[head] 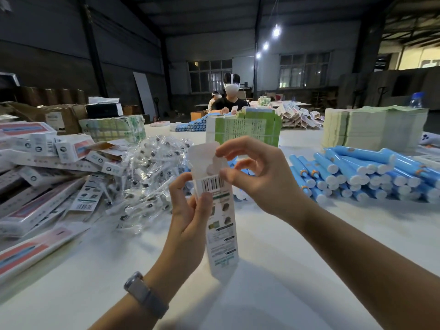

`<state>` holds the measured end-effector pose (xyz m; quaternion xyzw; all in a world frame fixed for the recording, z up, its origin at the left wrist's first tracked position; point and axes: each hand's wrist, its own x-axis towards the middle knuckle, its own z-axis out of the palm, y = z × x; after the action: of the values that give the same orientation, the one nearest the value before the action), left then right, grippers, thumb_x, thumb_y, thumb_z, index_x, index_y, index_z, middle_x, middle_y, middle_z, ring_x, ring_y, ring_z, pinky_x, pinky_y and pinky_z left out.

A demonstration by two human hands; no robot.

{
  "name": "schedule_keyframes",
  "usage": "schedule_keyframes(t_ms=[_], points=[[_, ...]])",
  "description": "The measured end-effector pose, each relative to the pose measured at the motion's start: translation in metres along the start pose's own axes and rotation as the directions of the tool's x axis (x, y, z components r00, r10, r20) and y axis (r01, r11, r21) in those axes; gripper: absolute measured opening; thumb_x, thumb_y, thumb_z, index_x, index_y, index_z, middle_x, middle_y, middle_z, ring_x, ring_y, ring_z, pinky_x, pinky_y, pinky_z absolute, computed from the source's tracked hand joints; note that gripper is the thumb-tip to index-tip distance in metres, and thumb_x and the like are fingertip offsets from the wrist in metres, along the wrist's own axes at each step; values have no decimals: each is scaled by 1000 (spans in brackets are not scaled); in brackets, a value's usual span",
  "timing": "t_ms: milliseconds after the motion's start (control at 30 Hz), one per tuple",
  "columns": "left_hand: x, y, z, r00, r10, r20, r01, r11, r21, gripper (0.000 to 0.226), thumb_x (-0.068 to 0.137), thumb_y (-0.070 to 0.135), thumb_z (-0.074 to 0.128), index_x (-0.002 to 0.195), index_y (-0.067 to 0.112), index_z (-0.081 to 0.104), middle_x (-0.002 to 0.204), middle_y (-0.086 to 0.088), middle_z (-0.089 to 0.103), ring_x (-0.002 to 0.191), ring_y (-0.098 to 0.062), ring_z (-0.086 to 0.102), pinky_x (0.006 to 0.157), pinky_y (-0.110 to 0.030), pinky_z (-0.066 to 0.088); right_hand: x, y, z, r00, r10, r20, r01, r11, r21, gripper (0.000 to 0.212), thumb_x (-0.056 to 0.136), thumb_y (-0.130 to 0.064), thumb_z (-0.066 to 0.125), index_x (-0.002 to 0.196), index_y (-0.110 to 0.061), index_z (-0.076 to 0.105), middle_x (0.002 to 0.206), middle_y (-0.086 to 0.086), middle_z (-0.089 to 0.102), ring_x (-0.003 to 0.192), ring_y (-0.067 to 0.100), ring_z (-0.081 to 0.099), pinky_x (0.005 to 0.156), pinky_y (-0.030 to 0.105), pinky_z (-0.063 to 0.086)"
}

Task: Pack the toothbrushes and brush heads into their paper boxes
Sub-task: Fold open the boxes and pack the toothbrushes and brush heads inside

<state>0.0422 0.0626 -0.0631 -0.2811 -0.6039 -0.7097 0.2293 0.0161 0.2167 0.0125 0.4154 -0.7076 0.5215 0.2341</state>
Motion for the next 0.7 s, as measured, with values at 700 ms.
schedule_keyframes(t_ms=[700], points=[[1,13,-2,995,-57,79,59,998,-29,21,91,38,52,110,48,54,88,-6,73,70,-29,71,62,-41,61,5,-3,-16,987,52,149,-62,996,62,23,76,-5,79,88,-22,68,84,-8,73,82,11,71,80,25,54]])
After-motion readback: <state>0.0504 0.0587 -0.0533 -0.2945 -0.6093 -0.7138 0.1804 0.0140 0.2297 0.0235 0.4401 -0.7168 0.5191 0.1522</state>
